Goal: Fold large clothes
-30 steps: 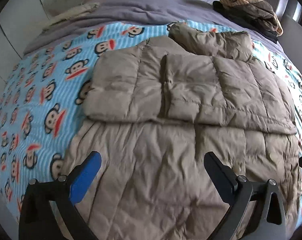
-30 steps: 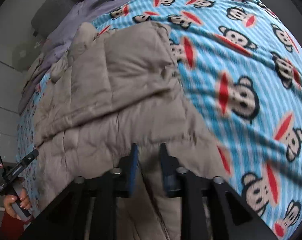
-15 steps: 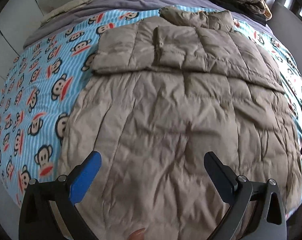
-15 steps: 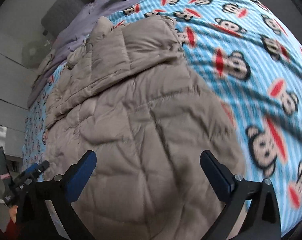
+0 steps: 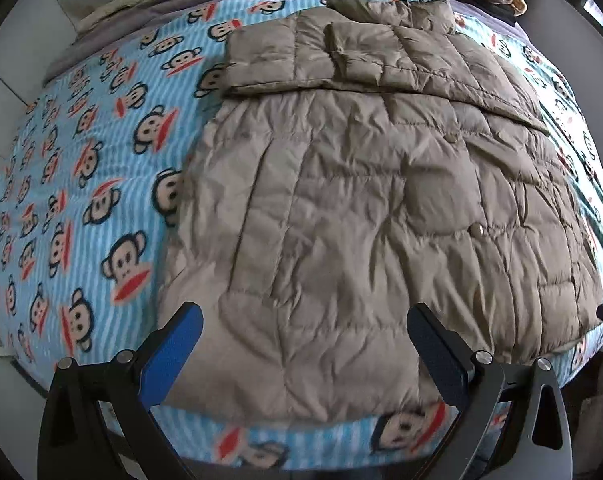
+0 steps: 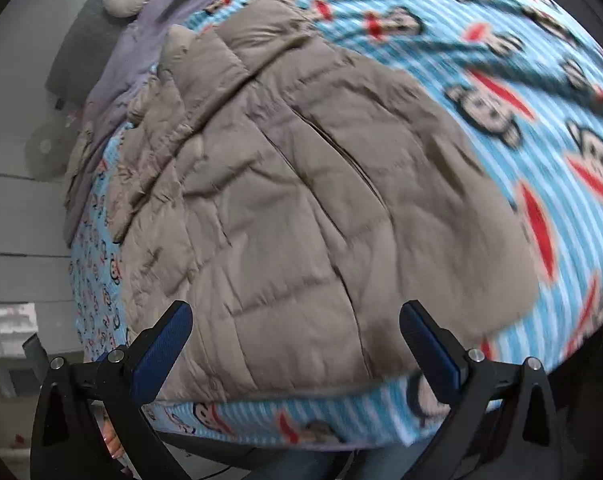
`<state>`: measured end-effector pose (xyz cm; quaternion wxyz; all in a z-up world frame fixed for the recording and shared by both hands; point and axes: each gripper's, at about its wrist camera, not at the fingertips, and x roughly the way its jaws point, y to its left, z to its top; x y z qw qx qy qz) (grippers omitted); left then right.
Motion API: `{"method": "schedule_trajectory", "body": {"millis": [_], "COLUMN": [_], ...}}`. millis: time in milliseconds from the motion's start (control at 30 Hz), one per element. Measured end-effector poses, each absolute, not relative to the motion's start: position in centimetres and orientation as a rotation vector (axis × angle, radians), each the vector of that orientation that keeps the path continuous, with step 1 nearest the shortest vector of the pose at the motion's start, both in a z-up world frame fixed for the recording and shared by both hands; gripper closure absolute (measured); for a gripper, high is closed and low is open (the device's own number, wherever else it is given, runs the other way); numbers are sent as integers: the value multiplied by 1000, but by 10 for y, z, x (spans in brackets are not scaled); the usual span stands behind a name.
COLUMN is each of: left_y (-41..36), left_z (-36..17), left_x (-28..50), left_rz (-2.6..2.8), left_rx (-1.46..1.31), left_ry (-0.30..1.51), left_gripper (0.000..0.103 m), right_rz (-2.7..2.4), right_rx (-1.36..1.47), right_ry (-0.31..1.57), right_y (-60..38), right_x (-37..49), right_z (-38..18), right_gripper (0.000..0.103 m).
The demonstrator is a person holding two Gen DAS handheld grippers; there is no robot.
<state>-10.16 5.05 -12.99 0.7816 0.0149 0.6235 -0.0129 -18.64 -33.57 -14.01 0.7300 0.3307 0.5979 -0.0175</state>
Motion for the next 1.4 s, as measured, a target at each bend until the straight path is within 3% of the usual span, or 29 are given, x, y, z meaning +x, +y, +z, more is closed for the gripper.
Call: {"method": "schedule_trajectory", "body": {"millis": [267, 533, 867, 1100, 1400], "left_y": [58, 82, 139, 146, 139], "left_z": [-127, -149, -184, -185, -220], "left_x": [-128, -163, -187, -185, -156], "left_rz": [11, 43, 89, 62, -45], "left_rx": [-44, -326, -709, -713, -842], "left_ry": [1372, 1447, 1496, 1492, 1491], "left_gripper": [1, 1, 1, 1, 1], "right_rz": [-51, -2, -106, -107, -148], "right_rx": [844, 889, 1232, 1340, 1282], "right_ry": [1418, 1430, 1370, 1267, 1318], "right_y": [-343, -360, -393, -400, -396], "right_x": [-204, -216, -252, -253, -237], "right_z": [-156, -155, -200, -205, -218], "right_gripper": [0, 0, 0, 0, 0]}}
